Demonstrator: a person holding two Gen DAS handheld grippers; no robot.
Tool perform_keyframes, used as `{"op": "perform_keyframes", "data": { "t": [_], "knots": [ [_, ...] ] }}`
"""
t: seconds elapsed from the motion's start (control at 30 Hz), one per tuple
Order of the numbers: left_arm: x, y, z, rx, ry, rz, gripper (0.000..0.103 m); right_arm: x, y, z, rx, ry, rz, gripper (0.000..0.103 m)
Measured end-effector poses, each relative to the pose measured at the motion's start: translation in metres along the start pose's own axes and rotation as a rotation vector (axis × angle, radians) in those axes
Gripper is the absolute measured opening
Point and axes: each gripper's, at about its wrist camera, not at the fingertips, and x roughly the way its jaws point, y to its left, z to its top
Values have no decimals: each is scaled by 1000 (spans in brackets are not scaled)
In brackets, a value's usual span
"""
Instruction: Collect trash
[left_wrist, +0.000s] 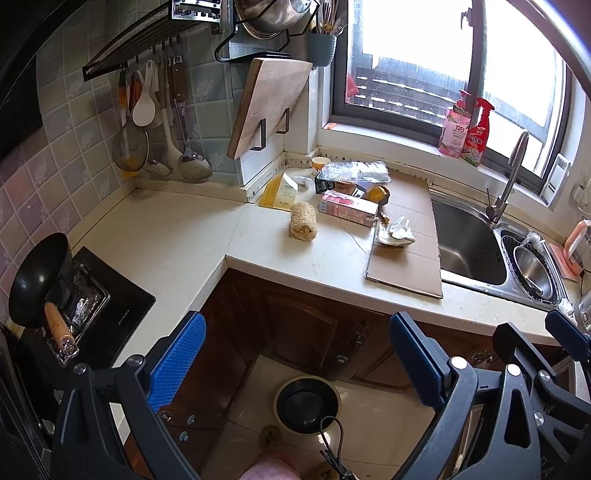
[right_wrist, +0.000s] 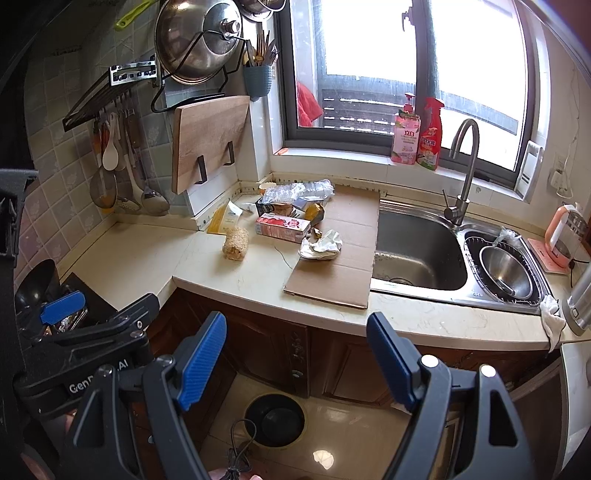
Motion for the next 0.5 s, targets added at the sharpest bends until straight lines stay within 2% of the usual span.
{"op": "perform_keyframes", "data": {
  "t": [0.5],
  "knots": [
    [-9, -10, 7, 2, -50, 23, 99, -5, -8, 9, -46, -60, 7, 79]
  ]
}}
